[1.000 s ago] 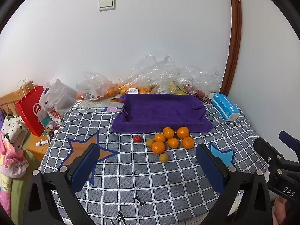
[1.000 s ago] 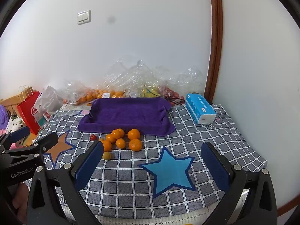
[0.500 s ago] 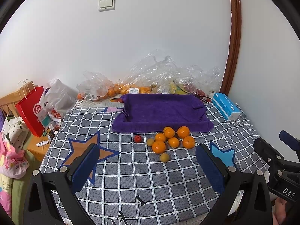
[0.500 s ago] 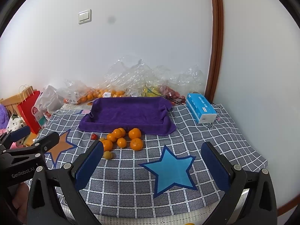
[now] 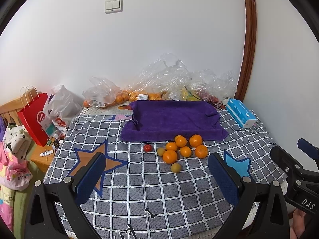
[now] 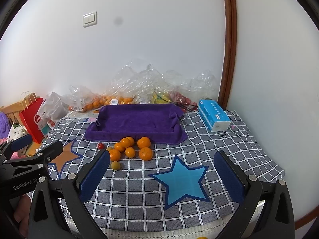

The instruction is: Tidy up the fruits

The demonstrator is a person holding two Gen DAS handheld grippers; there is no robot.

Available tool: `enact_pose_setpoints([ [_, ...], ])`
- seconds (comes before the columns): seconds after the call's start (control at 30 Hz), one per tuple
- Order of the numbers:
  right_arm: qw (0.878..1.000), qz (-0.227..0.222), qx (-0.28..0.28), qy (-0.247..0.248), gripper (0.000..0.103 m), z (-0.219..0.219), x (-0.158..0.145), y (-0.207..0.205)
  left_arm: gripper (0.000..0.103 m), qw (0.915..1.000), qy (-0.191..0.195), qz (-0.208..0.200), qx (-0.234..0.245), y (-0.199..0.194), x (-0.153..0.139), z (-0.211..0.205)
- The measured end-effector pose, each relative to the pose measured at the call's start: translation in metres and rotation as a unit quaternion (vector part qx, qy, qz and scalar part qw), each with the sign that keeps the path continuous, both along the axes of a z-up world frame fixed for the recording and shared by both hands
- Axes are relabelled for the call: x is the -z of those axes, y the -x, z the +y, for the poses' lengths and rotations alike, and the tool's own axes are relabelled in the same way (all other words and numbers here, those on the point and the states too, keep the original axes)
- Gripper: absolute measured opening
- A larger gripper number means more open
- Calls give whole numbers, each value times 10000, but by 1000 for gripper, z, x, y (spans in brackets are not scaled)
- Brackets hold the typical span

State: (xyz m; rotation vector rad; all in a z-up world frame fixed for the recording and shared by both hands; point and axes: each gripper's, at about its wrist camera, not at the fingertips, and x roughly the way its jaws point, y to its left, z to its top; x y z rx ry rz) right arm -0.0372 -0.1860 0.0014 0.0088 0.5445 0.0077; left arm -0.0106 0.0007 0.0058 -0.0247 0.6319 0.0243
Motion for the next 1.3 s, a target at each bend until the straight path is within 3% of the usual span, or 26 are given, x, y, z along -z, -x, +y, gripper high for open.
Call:
enact_pose_setpoints([
  [1.3, 10000, -25, -84, 9, 102, 3, 0, 1, 103, 10000, -30, -43, -57, 1, -3, -1],
])
